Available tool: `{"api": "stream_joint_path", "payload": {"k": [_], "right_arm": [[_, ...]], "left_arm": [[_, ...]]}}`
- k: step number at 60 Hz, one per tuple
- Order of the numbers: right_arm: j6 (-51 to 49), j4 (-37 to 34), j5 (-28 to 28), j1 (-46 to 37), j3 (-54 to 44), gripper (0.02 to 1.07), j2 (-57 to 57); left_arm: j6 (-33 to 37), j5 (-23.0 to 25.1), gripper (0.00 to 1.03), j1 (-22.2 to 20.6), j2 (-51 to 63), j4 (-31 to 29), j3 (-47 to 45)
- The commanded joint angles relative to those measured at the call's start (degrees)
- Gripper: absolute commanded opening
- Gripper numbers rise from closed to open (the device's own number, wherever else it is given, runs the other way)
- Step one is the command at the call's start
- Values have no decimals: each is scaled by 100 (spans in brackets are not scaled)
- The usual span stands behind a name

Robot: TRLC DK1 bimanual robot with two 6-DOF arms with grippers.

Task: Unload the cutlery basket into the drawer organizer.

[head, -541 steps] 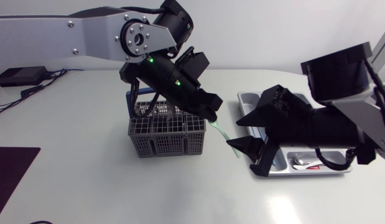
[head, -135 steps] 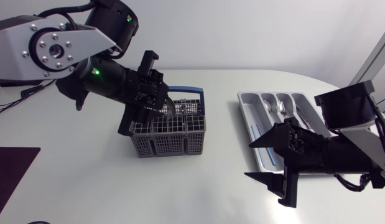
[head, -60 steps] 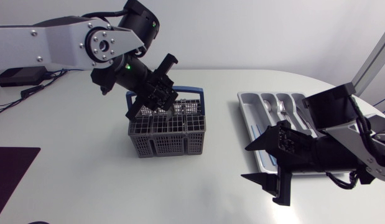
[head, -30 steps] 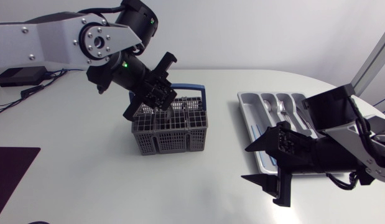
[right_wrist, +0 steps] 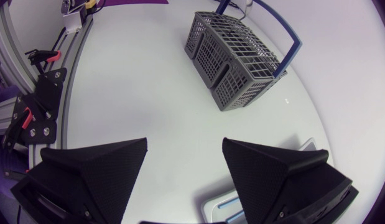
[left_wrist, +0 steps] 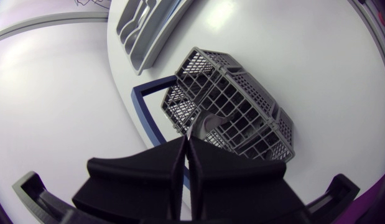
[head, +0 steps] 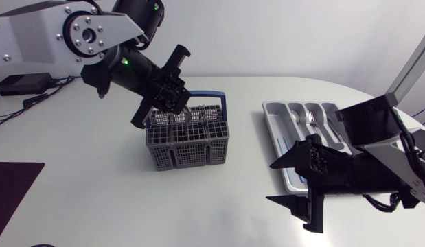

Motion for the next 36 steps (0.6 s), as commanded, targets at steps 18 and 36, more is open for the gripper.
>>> {"api": "stream_joint_path", "payload": {"k": [18, 36], "right_arm": [[897, 230, 8, 303, 298, 89, 304], [1688, 696, 342, 989, 896, 89, 1262]], "left_arm": [[-169, 13, 3, -7, -424, 61, -172], [-275, 13, 3, -24, -565, 70, -251]]}}
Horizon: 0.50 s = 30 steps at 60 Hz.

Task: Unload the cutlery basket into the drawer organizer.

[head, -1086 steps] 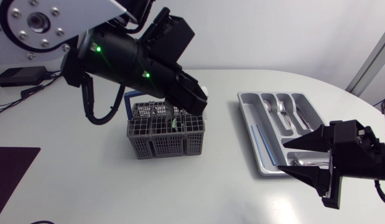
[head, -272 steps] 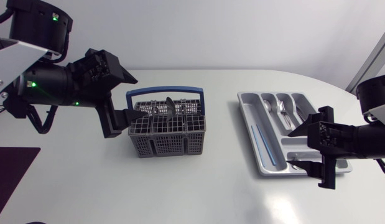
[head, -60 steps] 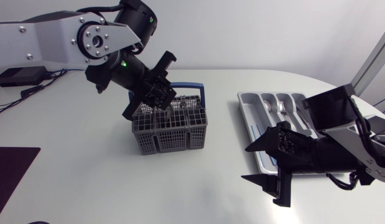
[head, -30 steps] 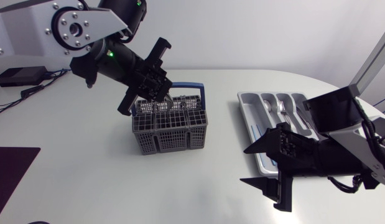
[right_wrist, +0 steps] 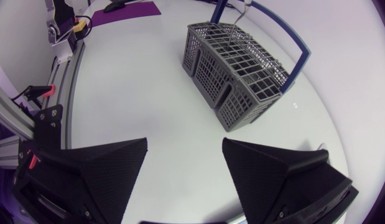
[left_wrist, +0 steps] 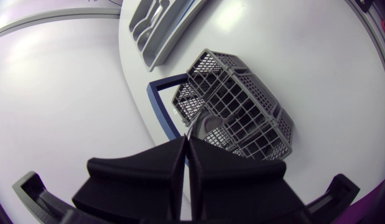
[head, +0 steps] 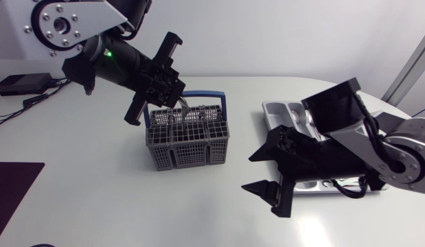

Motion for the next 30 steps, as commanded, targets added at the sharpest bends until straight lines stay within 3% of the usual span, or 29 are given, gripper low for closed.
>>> {"api": "stream_joint_path", "payload": {"k": [1, 30], "right_arm": [[339, 110, 69, 178, 295, 89, 350], [1517, 479, 509, 705, 1649, 89, 1976]], "left_arm": [[-39, 17, 3, -22, -184, 74, -168], [348, -53, 3, -101, -527, 338, -564]]}}
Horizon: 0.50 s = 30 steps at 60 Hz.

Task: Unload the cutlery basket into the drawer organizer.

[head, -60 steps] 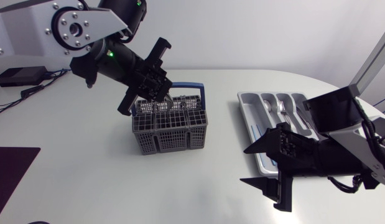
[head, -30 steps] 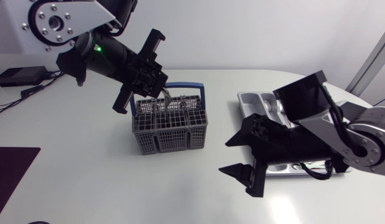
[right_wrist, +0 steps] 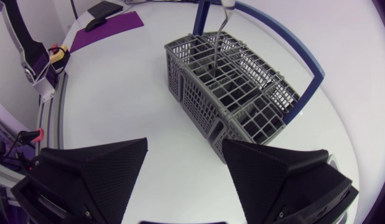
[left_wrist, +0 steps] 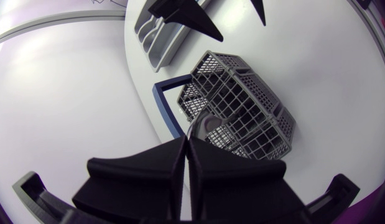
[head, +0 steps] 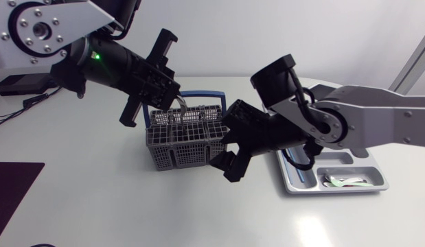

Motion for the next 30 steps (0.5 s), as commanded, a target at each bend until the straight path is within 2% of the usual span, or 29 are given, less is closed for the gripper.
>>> {"api": "stream_joint_path", "payload": {"k": [1, 12, 30], "right_arm": [[335, 27, 139, 168, 270, 89, 298], [616, 185, 438, 449, 498, 89, 702], [739, 607, 517, 475, 516, 88, 922]], "left_arm": [[247, -36, 3, -90, -173, 86, -234], [344, -115, 3, -213, -270, 157, -339], [555, -212, 3, -319, -481, 280, -515]]}}
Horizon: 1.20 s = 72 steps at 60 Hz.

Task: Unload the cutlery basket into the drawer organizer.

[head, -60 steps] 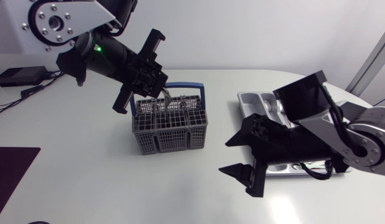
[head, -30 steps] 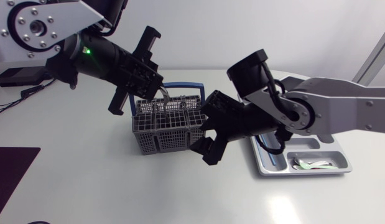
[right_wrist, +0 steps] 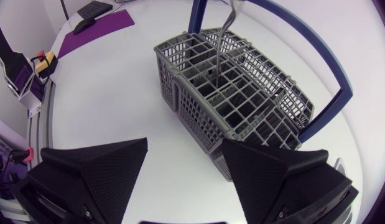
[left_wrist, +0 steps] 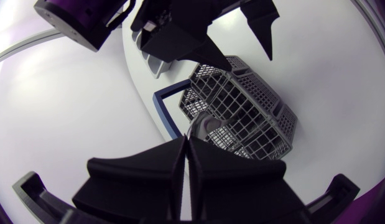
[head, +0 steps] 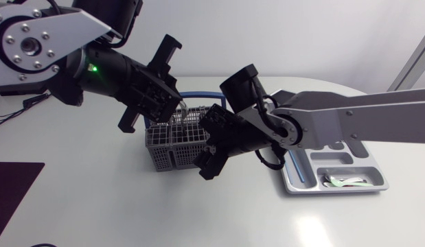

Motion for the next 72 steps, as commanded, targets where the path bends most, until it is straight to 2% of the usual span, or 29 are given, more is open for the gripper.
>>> {"api": "stream_joint_path", "payload": {"k": [1, 12, 17, 26, 34, 72], "right_arm": [[206, 135, 25, 36, 109, 88, 72], [267, 381, 25, -17, 30, 88, -60], [276, 574, 17, -69, -75, 83, -104], [276, 935, -19, -131, -242, 55, -130], [267, 1154, -27, -131, -304, 23, -130], [241, 1787, -36, -69, -348, 16, 388]], "left_arm": [[269, -45, 3, -85, -186, 85, -159], [374, -177, 3, -217, -309, 287, -343], [445, -221, 3, -252, -361, 358, -422], [462, -274, 3, -340, -449, 375, -449], [480, -283, 3, -357, -511, 375, -475], [506, -327, 3, -366, -739, 384, -484]]}}
